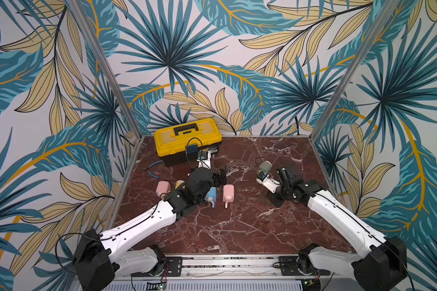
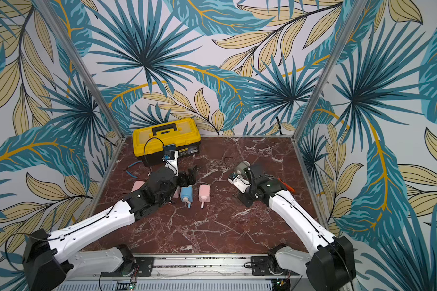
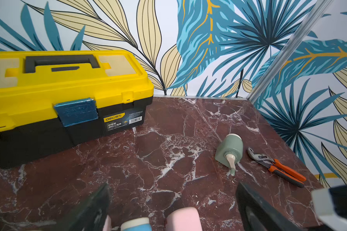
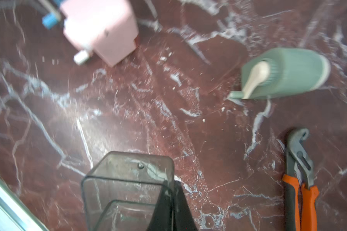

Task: Put the tray back into the pencil sharpener
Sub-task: Pick up the container from the center of the board, then place the container at the center of the board.

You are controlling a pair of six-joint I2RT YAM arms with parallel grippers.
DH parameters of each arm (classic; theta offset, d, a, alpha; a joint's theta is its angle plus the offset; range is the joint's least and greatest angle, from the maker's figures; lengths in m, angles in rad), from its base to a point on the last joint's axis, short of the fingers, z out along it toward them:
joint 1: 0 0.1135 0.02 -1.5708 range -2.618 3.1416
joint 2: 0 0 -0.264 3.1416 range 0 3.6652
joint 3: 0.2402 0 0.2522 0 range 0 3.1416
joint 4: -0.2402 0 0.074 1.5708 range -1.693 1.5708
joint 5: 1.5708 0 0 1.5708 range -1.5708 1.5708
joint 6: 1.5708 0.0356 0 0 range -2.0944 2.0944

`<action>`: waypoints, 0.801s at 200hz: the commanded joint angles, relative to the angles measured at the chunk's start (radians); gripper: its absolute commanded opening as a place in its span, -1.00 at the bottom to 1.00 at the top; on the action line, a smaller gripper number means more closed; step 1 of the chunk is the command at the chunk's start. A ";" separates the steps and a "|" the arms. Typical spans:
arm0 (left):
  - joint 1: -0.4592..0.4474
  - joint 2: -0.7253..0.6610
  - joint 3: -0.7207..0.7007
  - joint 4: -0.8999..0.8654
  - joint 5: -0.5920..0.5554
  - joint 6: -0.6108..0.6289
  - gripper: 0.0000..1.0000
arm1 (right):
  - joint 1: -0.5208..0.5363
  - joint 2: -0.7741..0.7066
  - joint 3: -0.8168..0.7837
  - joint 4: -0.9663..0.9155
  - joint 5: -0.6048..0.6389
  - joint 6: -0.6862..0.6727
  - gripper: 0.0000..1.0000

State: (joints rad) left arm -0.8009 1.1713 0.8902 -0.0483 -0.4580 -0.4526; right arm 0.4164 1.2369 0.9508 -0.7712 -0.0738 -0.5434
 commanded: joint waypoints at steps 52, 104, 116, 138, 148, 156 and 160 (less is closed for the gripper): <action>0.003 -0.062 -0.048 0.017 -0.037 0.008 1.00 | 0.098 0.253 -0.028 0.019 0.027 -0.345 -1.00; 0.002 -0.056 -0.044 0.017 -0.042 0.021 1.00 | 0.108 0.354 -0.022 0.058 0.072 -0.371 -1.00; 0.003 -0.052 -0.040 0.016 -0.041 0.026 1.00 | 0.110 0.364 -0.024 0.070 0.073 -0.370 -1.00; 0.003 -0.049 -0.036 0.016 -0.041 0.038 0.99 | 0.110 0.372 -0.026 0.086 0.082 -0.359 -0.71; 0.002 -0.048 -0.034 0.017 -0.041 0.043 0.99 | 0.110 0.368 -0.026 0.094 0.091 -0.350 -0.54; 0.003 -0.047 -0.034 0.017 -0.042 0.046 0.99 | 0.110 0.360 -0.030 0.100 0.097 -0.344 -0.41; 0.003 -0.047 -0.032 0.016 -0.043 0.048 0.99 | 0.111 0.354 -0.032 0.100 0.098 -0.341 -0.35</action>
State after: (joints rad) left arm -0.8009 1.1259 0.8482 -0.0479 -0.4877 -0.4309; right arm 0.5201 1.5955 0.9321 -0.6914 0.0040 -0.8978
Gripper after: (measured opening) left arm 0.997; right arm 0.261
